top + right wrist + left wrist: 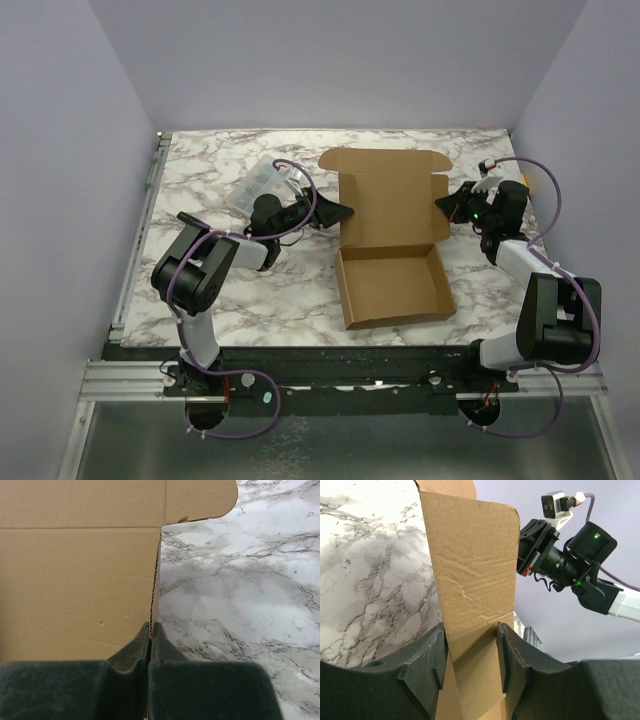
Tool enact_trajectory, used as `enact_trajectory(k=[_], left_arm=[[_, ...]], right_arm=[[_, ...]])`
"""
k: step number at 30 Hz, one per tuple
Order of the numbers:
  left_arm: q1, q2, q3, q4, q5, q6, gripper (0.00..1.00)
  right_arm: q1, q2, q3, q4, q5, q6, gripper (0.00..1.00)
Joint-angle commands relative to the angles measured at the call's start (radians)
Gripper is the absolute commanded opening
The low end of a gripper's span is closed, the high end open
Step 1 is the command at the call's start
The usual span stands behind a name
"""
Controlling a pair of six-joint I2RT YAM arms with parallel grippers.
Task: Fold the paper box
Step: Adjust the paper box at the center of the board.
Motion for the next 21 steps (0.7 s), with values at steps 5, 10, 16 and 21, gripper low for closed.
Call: enact_trajectory(k=[5,10,16,21], left_arm=[[-0.024,-0.032,-0.008,-0.022,-0.037,0.046,0.48],[-0.024,-0.036,-0.013,-0.031,-0.039,0.051,0.48],[-0.026,-0.041,-0.015,-0.034,-0.040,0.056,0.49],[-0.028,-0.045,-0.017,-0.035,-0.039,0.055,0.51]], right_arm=[[0.033,-0.021,-0.017,0.022,-0.146,0.020,0.00],[0.032,-0.021,-0.017,0.022,-0.147,0.020,0.00],[0.033,-0.019,-0.017,0.021,-0.148,0.022,0.00],[0.032,-0.020,-0.017,0.022,-0.149,0.022,0.00]])
